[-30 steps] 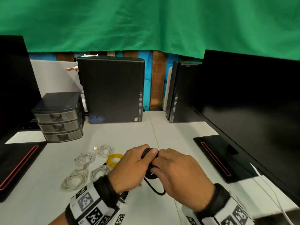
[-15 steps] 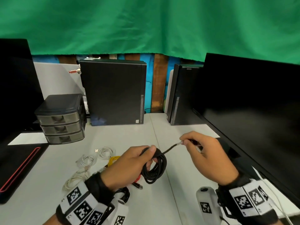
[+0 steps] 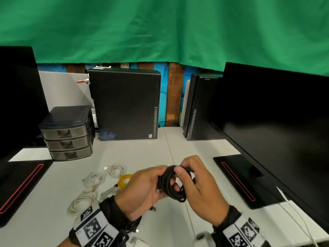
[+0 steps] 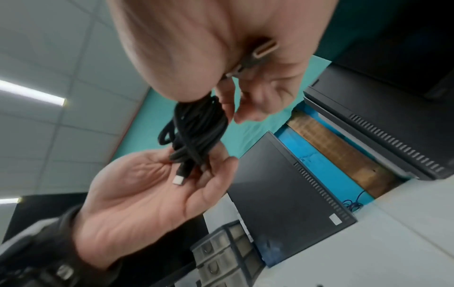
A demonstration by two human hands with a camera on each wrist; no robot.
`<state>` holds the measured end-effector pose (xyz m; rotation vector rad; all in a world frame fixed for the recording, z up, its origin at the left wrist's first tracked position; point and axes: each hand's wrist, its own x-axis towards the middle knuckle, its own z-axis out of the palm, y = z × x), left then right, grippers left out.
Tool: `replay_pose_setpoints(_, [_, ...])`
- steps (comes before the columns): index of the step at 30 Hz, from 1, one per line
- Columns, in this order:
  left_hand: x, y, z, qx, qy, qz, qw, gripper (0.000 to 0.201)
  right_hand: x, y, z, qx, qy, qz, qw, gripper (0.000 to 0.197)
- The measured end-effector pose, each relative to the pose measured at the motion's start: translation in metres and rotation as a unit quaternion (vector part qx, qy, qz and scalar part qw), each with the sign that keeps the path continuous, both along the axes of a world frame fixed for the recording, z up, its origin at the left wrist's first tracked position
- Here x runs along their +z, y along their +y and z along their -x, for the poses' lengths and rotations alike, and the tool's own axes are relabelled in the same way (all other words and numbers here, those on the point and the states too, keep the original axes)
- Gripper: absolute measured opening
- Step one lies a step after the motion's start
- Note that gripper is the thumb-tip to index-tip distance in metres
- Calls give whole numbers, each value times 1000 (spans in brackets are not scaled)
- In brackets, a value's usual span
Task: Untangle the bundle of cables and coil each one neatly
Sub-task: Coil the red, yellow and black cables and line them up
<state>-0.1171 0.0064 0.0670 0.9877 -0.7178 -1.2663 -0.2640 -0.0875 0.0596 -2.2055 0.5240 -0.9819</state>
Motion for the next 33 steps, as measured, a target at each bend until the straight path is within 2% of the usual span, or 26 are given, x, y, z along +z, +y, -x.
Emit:
replay_pose_setpoints(2, [-5, -2, 9, 48, -13, -28, 998, 49, -5, 9, -6, 33, -8, -91, 995, 35])
replay_pose_setpoints(5, [-8, -5, 23, 130, -99, -29, 986, 46, -5, 20, -21, 53, -63, -267, 960, 31])
replay_pose_setpoints(7, [-3, -4, 24, 196, -149, -12, 969, 39, -1, 22, -30, 59, -71, -328, 940, 24])
replay_pose_setpoints(9, [2, -5, 16, 236, -182, 12, 955, 41, 4, 23, -41, 63, -70, -314, 945, 27])
replay_pose_setpoints(12, [9, -5, -2, 222, -228, 55, 947, 38, 13, 22, -60, 59, -61, -242, 967, 31])
replay_pose_setpoints(15, [7, -8, -23, 204, -331, 26, 921, 27, 21, 7, -84, 60, -3, -237, 970, 29])
replay_pose_setpoints(17, [2, -11, -40, 196, -380, 0, 904, 28, 25, -2, -100, 66, 36, -244, 967, 28])
replay_pose_setpoints(18, [0, -13, -49, 212, -378, -9, 901, 30, 24, -4, -107, 76, 43, -239, 967, 25])
replay_pose_setpoints(20, [-2, -17, -69, 275, -304, -19, 912, 34, 18, -6, -121, 106, 33, -240, 965, 16])
replay_pose_setpoints(22, [-1, -21, -84, 312, -226, -18, 923, 39, 11, -7, -134, 110, -22, -248, 962, 13])
replay_pose_setpoints(23, [-1, -23, -89, 318, -215, -17, 923, 39, 7, -9, -140, 98, -57, -244, 963, 14])
replay_pose_setpoints(25, [-2, -26, -98, 324, -219, -26, 920, 35, -2, -11, -152, 61, -90, -206, 972, 18])
replay_pose_setpoints(29, [-2, -28, -118, 295, -198, -65, 932, 34, -15, -1, -181, 64, 5, -149, 987, 36])
replay_pose_setpoints(31, [1, -24, -132, 262, -199, -87, 940, 37, -19, -4, -195, 60, 7, -143, 988, 31])
replay_pose_setpoints(33, [3, -15, -156, 262, -237, -123, 927, 36, -19, -14, -205, 37, -28, -161, 986, 22])
